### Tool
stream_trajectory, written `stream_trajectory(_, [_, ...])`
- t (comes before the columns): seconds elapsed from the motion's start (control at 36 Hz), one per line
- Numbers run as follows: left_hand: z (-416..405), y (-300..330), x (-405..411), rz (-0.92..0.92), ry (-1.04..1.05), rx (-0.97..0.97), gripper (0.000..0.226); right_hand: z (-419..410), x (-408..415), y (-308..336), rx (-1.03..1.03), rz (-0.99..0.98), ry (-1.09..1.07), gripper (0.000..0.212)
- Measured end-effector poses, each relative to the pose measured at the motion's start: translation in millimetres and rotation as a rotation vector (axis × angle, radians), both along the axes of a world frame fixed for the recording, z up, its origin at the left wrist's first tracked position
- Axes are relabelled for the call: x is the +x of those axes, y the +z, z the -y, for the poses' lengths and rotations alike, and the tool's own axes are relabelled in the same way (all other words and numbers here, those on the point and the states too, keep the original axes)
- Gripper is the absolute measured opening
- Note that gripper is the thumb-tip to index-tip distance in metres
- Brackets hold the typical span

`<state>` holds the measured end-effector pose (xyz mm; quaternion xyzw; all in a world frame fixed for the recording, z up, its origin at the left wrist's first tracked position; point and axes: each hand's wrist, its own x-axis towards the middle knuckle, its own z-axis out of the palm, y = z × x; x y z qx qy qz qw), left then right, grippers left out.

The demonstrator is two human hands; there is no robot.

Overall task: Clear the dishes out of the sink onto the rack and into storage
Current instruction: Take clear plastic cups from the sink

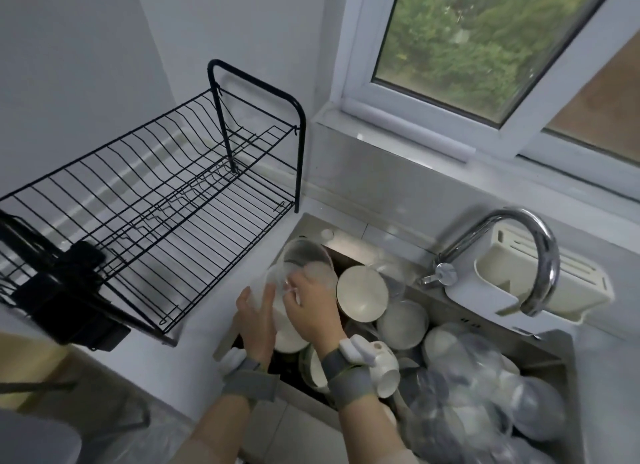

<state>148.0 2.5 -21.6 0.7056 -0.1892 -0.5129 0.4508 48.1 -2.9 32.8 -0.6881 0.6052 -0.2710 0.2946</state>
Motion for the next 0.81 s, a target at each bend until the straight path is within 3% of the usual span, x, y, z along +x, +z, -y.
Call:
stream_trajectory(0.11, [-2, -1, 2, -0.055, 0.003, 0.005, 0.072, -3, 3, -4, 0.226, -0.007, 0.077, 0.020])
stream_trajectory(0.22, [-5, -2, 4, -0.028, -0.025, 0.016, 0.075, -9, 7, -8, 0.274, 0.056, 0.100, 0.021])
stream_trajectory(0.31, [-8, -2, 5, -0.145, -0.023, 0.013, 0.076, -10, 7, -7, 0.300, 0.103, 0.096, 0.026])
stream_trajectory(0.42, [-10, -6, 8, -0.266, -0.077, -0.023, 0.095, -8, 7, -7, 0.316, 0.117, 0.092, 0.024])
stream_trajectory(0.56, [-4, -18, 5, -0.207, 0.007, -0.039, 0.051, -6, 10, -11, 0.328, 0.108, 0.081, 0.027])
stream_trajectory(0.67, [-5, -10, 9, -0.107, 0.063, -0.051, 0.041, -9, 18, -22, 0.220, 0.061, 0.056, 0.035])
stream_trajectory(0.81, [0, -6, 25, -0.173, 0.138, -0.038, 0.070, -16, 19, -37, -0.150, 0.084, -0.344, 0.039])
